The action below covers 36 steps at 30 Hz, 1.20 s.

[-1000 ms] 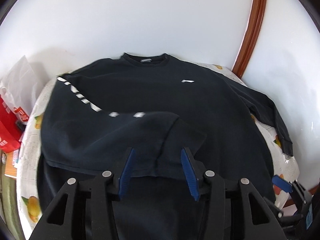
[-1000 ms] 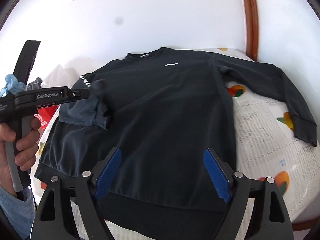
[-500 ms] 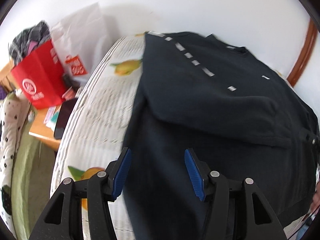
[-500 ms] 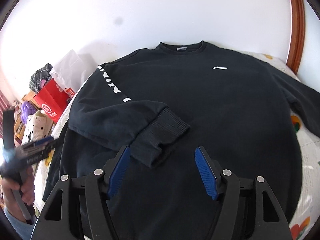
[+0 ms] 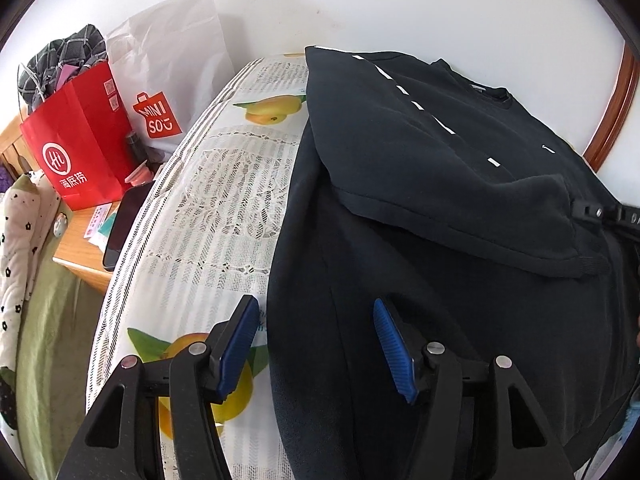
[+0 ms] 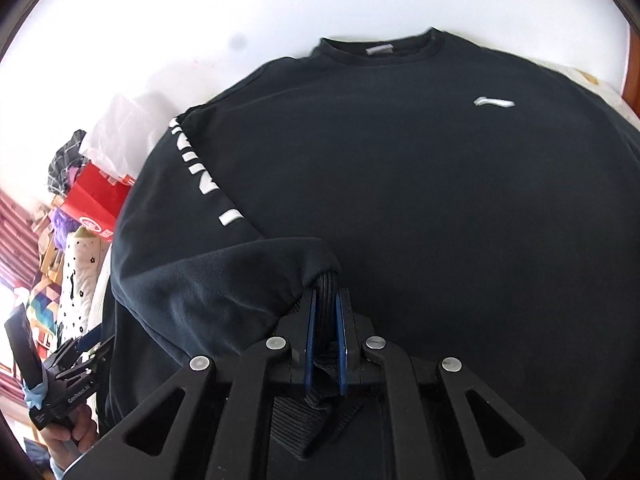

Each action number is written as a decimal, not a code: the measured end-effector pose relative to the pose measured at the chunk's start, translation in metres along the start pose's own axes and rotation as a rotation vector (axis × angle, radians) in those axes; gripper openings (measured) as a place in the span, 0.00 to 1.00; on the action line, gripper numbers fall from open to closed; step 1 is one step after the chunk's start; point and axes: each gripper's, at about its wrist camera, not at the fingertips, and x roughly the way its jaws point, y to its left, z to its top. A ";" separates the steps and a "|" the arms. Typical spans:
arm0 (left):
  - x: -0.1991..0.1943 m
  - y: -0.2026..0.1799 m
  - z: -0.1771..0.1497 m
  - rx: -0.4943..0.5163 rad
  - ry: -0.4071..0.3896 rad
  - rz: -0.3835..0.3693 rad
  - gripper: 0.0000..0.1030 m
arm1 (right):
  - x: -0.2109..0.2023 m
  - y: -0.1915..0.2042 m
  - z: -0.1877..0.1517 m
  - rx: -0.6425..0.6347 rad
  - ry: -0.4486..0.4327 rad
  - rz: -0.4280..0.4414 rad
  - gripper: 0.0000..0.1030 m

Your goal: Fold small clothes

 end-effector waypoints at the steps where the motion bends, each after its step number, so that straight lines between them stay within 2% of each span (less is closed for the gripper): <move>1: 0.000 0.000 0.000 -0.002 0.001 0.000 0.56 | -0.005 0.004 0.004 -0.019 -0.022 -0.003 0.07; 5: 0.001 0.001 0.000 -0.006 0.001 -0.005 0.55 | -0.045 0.004 0.025 -0.047 -0.145 0.015 0.07; 7: 0.000 0.002 -0.001 -0.006 0.000 -0.002 0.56 | -0.067 -0.002 0.037 -0.064 -0.215 -0.038 0.07; 9: 0.000 0.002 -0.001 -0.010 0.001 0.001 0.56 | -0.082 -0.011 0.046 -0.081 -0.260 -0.133 0.07; 11: -0.001 0.002 -0.002 -0.014 0.002 0.002 0.56 | -0.091 -0.030 0.054 -0.053 -0.274 -0.218 0.07; 16: -0.001 0.001 -0.001 -0.014 0.008 0.007 0.57 | -0.096 -0.082 0.067 0.066 -0.279 -0.334 0.07; 19: -0.001 0.002 -0.002 -0.011 0.012 0.007 0.57 | -0.090 -0.112 0.065 0.138 -0.239 -0.326 0.08; 21: -0.003 0.002 -0.003 -0.010 0.015 0.008 0.58 | -0.083 -0.123 0.062 0.175 -0.211 -0.314 0.13; 24: -0.006 0.001 -0.007 -0.003 0.024 0.012 0.60 | -0.080 -0.132 0.050 0.193 -0.168 -0.306 0.21; 26: -0.008 0.001 -0.010 0.007 0.028 0.016 0.61 | -0.083 -0.131 0.038 0.186 -0.168 -0.310 0.32; 28: -0.012 0.001 -0.015 0.014 0.033 0.017 0.61 | -0.089 -0.129 0.025 0.165 -0.160 -0.332 0.39; 32: -0.023 0.004 -0.024 0.006 0.036 0.005 0.61 | -0.105 -0.126 -0.011 0.094 -0.136 -0.389 0.45; 36: -0.034 0.007 -0.034 -0.003 0.032 -0.024 0.60 | -0.124 -0.132 -0.065 0.098 -0.116 -0.361 0.48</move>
